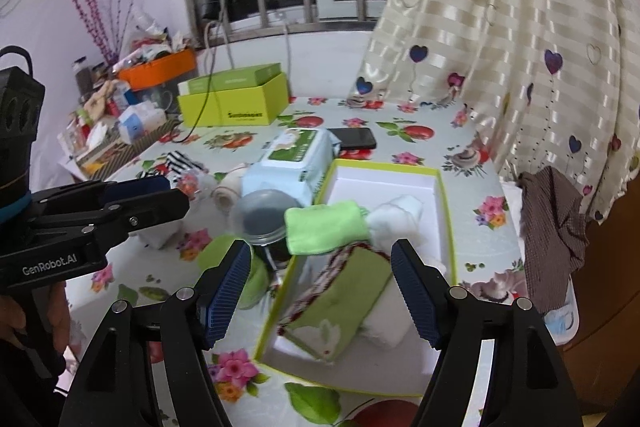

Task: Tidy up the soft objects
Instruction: 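Withdraw both open grippers from the tray toward the cloths on the table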

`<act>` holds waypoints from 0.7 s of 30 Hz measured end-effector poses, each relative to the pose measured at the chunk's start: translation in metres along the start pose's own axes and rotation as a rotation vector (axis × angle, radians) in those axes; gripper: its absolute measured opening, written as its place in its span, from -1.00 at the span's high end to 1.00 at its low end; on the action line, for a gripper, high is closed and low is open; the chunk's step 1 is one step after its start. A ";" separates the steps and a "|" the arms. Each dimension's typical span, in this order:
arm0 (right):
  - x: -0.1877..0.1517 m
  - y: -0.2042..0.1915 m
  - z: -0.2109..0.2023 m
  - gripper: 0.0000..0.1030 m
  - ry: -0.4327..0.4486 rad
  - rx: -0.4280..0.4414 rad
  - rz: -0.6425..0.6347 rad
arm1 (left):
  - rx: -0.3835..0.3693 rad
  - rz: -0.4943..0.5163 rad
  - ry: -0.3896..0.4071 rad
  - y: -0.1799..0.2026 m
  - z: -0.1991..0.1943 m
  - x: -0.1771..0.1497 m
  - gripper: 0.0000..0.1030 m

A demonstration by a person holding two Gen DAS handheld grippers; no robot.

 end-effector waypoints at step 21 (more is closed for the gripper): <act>0.013 -0.051 0.008 -0.51 -0.006 0.086 -0.064 | 0.076 -0.098 -0.020 -0.069 -0.016 -0.021 0.17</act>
Point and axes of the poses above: each gripper's, at about its wrist camera, not at the fingertips, and z roughly the way its jaws point, y to its right, x to its top, the point moved 9 cm from there along z, roughly the way its jaws point, and after that the axes turned 15 degrees about -z, right-handed, at the moved point
